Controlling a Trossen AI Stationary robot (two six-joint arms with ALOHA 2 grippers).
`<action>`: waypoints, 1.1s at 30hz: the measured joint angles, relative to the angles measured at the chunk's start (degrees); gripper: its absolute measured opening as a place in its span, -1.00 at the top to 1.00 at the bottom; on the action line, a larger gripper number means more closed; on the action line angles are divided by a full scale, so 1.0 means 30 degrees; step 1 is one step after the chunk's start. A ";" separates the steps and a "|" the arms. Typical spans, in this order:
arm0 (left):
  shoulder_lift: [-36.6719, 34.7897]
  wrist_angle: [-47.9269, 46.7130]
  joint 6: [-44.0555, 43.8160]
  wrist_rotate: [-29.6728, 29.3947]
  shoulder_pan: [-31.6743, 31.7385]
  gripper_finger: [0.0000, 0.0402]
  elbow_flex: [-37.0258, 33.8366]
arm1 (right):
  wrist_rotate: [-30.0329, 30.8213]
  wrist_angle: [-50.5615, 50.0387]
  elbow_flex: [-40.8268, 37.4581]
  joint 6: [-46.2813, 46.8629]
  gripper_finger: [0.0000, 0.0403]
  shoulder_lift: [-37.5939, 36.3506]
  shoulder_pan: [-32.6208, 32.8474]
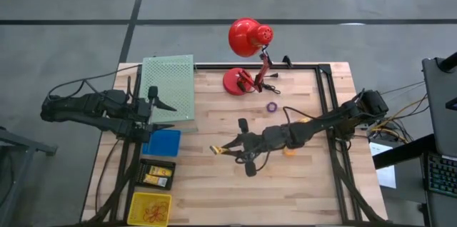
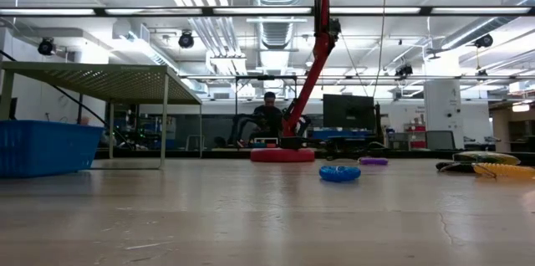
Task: Pick & Place Office Desk Supplies
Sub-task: Put the crayons box into the black bin
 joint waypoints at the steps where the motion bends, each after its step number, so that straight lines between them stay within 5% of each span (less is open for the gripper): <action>1: 0.0000 -0.0003 -0.0005 -0.0004 0.0000 -0.28 0.0001 | 0.0000 0.0018 0.0000 0.0059 0.66 0.0030 0.0000; 9: 0.0000 -0.0003 0.0010 -0.0004 0.0000 -0.28 0.0000 | 0.0000 0.4395 0.0273 -0.0706 0.65 0.3164 -0.0029; 16: 0.0000 -0.0007 0.0017 -0.0002 0.0000 -0.28 0.0002 | 0.0788 0.5010 0.3320 -0.0222 0.65 0.7602 -0.0195; 26: 0.0000 -0.0015 0.0017 0.0000 -0.0007 -0.28 0.0000 | 0.0787 -0.5529 1.0489 0.1325 0.67 1.1639 -0.0648; 33: 0.0000 -0.0063 0.0027 -0.0003 -0.0007 -0.28 0.0000 | -0.0357 -0.7963 1.4030 0.1273 0.68 1.3904 -0.0635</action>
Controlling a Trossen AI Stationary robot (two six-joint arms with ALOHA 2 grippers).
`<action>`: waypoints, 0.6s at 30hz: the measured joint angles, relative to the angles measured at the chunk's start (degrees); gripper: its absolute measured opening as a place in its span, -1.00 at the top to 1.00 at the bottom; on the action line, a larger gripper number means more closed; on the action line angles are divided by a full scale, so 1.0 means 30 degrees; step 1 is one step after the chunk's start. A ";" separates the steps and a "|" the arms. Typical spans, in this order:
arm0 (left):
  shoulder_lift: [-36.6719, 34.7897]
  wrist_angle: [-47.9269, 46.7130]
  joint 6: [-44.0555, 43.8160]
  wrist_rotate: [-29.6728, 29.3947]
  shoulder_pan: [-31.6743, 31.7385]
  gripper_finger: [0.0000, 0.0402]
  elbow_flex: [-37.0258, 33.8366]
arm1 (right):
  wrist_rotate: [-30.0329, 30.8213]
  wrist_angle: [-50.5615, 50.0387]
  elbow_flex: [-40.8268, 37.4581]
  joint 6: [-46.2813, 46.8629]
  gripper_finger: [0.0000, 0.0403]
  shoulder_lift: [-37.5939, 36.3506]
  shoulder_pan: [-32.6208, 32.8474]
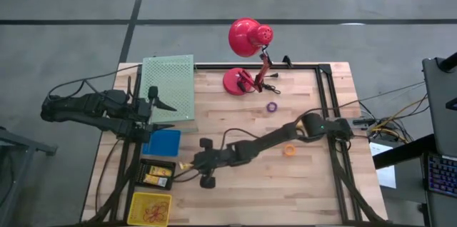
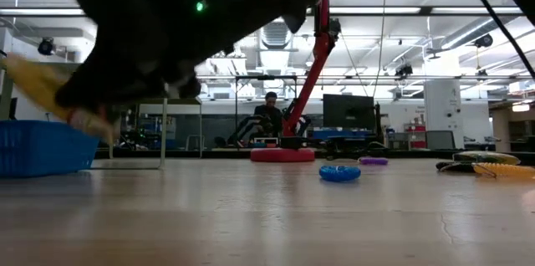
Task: Pick & Place Office Desk Supplies
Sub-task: Put the crayons box into the black bin
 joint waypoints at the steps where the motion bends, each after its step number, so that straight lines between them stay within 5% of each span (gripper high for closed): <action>1: 0.0000 -0.0002 0.0004 0.0003 0.0000 -0.28 0.0000 | -0.0178 -0.0495 0.0395 0.0046 0.68 0.0321 -0.0023; 18: 0.0000 -0.0360 -0.0018 -0.0002 -0.0007 -0.28 0.0000 | -0.0853 -0.4168 0.3047 0.0199 0.64 0.1934 -0.0123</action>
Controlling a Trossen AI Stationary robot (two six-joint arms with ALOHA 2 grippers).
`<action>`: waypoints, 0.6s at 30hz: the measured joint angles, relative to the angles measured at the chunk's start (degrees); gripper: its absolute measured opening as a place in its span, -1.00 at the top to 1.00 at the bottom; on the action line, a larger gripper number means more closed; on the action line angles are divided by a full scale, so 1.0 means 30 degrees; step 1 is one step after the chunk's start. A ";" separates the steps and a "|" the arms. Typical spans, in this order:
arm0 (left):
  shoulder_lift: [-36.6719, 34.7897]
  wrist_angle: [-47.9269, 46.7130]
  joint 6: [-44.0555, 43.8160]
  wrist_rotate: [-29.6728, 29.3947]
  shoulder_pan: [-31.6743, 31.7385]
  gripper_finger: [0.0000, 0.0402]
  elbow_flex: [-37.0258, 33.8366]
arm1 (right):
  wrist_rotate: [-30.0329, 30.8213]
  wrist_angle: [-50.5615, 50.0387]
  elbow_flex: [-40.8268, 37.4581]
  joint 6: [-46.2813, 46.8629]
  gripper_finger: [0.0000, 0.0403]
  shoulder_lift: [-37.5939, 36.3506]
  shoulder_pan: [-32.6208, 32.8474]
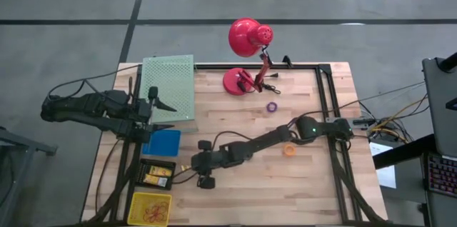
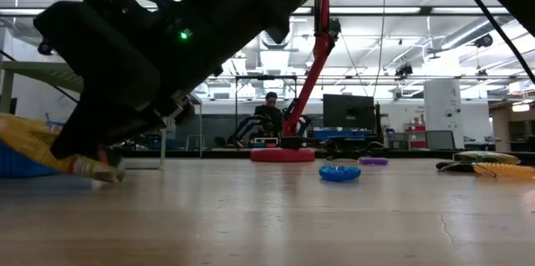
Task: Pick & Place Office Desk Supplies
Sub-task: Put the crayons box into the black bin
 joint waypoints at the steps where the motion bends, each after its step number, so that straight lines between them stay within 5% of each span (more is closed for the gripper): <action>1: 0.0000 -0.0051 0.0000 0.0002 -0.0004 -0.28 0.0000 | 0.0000 -0.0037 -0.0044 -0.0001 0.64 0.0001 0.0005; 18: 0.0000 -0.0087 -0.0007 -0.0001 0.0000 -0.28 0.0000 | -0.0845 0.0011 -0.0122 0.0455 0.44 -0.0014 -0.0045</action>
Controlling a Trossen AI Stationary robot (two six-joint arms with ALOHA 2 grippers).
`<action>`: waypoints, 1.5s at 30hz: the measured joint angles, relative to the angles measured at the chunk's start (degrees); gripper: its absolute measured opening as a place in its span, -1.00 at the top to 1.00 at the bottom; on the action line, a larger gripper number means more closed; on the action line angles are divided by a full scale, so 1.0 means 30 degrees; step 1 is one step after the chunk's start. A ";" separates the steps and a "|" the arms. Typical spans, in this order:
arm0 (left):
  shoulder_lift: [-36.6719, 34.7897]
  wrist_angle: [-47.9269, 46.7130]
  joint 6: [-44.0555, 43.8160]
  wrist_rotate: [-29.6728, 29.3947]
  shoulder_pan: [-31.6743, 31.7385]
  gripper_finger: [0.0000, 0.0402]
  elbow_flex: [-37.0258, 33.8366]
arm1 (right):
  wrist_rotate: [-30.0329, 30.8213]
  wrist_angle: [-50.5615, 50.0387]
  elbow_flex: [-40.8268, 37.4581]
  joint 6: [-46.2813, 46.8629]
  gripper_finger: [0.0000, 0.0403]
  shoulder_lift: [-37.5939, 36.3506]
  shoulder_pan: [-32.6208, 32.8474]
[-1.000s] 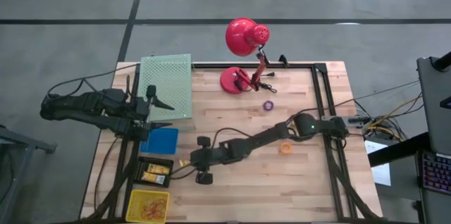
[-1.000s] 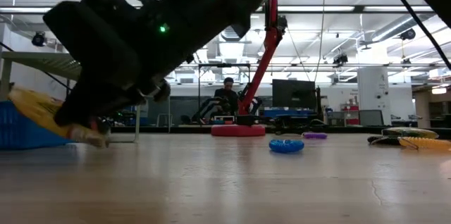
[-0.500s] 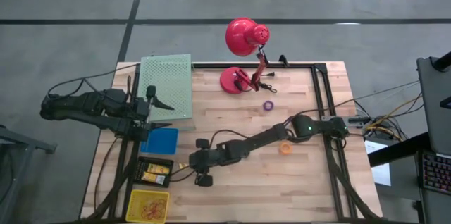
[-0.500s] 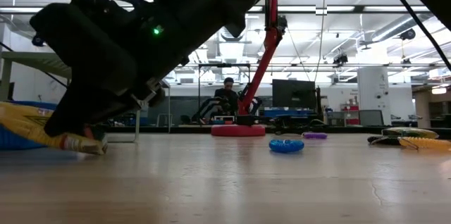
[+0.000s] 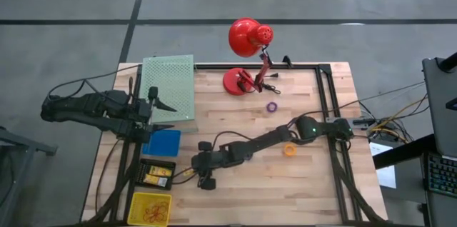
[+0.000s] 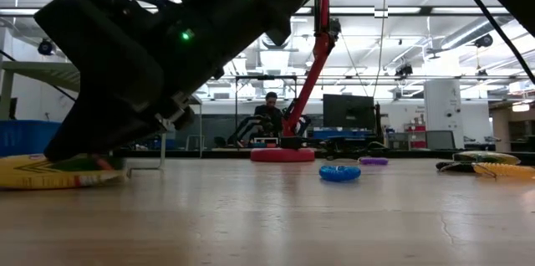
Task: Pick & Place Office Desk Supplies
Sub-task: Put the crayons box into the black bin
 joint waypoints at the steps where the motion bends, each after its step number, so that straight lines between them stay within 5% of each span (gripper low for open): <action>1: 0.0000 0.0000 0.0000 0.0001 0.0000 -0.28 0.0000 | 0.0000 0.0074 0.0000 0.0090 0.41 0.0000 0.0001; 22: 0.0000 0.0000 -0.0007 0.0001 0.0013 -0.28 0.0003 | 0.0484 -0.0011 0.0138 -0.0670 0.20 -0.0504 0.0015; 38: 0.0000 -0.0127 -0.0013 -0.0001 0.0007 -0.28 0.0000 | 0.1050 -0.0644 -0.0362 -0.2234 0.20 -0.2704 0.0023; 45: 0.0007 -0.0406 -0.0015 -0.0001 -0.0007 -0.28 0.0000 | 0.1761 -0.0572 -0.2815 -0.2634 0.20 -0.5491 0.0066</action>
